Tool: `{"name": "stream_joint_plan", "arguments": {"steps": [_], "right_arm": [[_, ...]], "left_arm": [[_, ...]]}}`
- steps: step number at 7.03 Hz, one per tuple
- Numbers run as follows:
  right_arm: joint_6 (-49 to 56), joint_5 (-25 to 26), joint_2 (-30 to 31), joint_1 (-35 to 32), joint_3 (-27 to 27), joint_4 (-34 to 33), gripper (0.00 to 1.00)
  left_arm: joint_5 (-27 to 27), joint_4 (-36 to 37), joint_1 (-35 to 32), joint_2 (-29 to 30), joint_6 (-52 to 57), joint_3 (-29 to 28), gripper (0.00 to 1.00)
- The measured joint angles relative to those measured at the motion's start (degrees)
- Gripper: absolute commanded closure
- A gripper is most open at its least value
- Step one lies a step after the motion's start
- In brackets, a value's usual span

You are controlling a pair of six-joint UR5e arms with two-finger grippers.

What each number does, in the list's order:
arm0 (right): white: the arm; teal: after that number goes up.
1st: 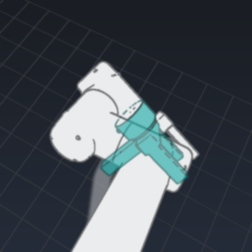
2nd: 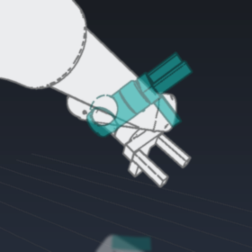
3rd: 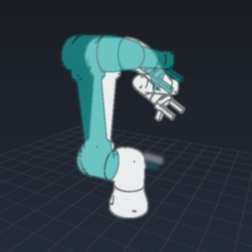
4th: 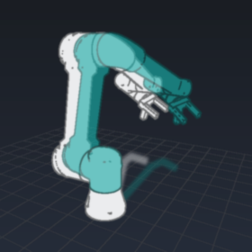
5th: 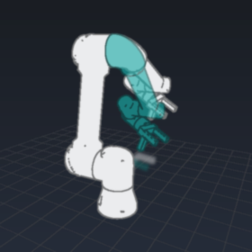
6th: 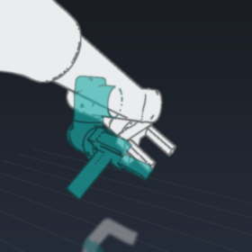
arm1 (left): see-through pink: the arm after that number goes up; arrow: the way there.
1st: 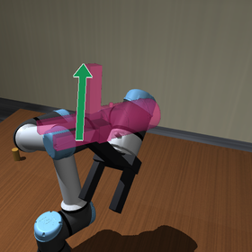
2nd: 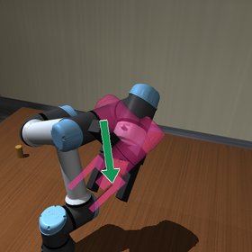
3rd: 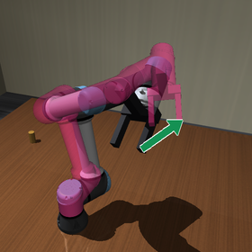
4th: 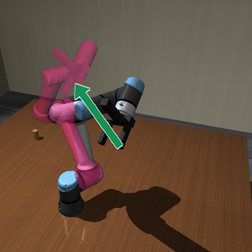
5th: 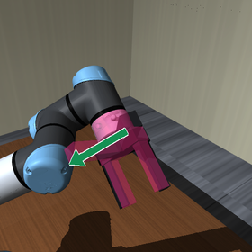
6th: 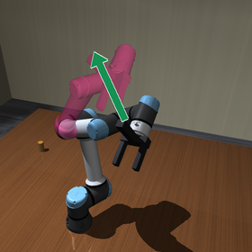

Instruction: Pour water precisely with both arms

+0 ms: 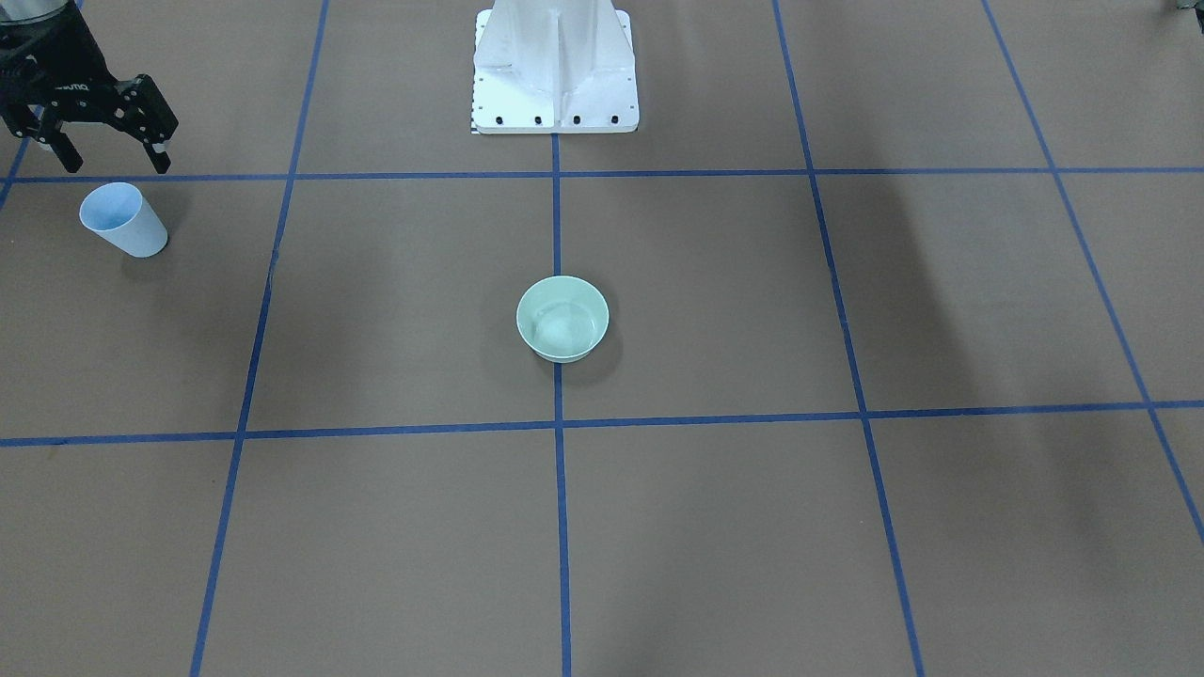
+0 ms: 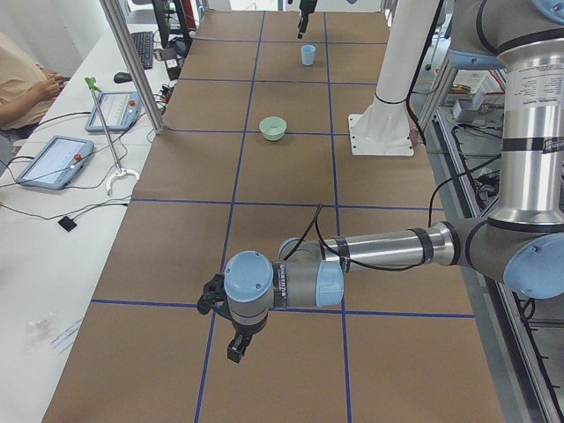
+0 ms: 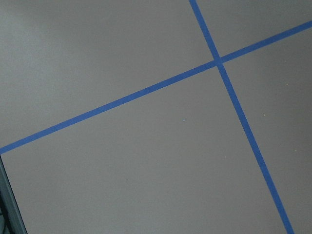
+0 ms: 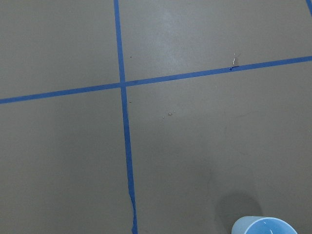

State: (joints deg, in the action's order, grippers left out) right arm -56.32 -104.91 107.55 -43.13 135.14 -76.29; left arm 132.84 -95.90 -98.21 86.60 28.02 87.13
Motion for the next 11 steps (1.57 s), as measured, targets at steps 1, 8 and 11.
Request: {"name": "stream_joint_plan", "arguments": {"steps": [1,8,11], "right_arm": [[3.1,-0.7,0.0,0.0,-1.6,1.4,0.0],[9.4,-6.9,7.2,3.5,-14.4,23.0,0.02],[9.7,-2.3,7.2,8.1,-15.9,23.1,0.43]], "left_arm": [[0.1,0.0,-0.1,0.0,0.0,0.0,0.0],[0.3,-0.1,-0.9,-0.1,0.3,1.0,0.0],[0.3,-0.1,-1.1,-0.1,0.3,1.4,0.0]]}}
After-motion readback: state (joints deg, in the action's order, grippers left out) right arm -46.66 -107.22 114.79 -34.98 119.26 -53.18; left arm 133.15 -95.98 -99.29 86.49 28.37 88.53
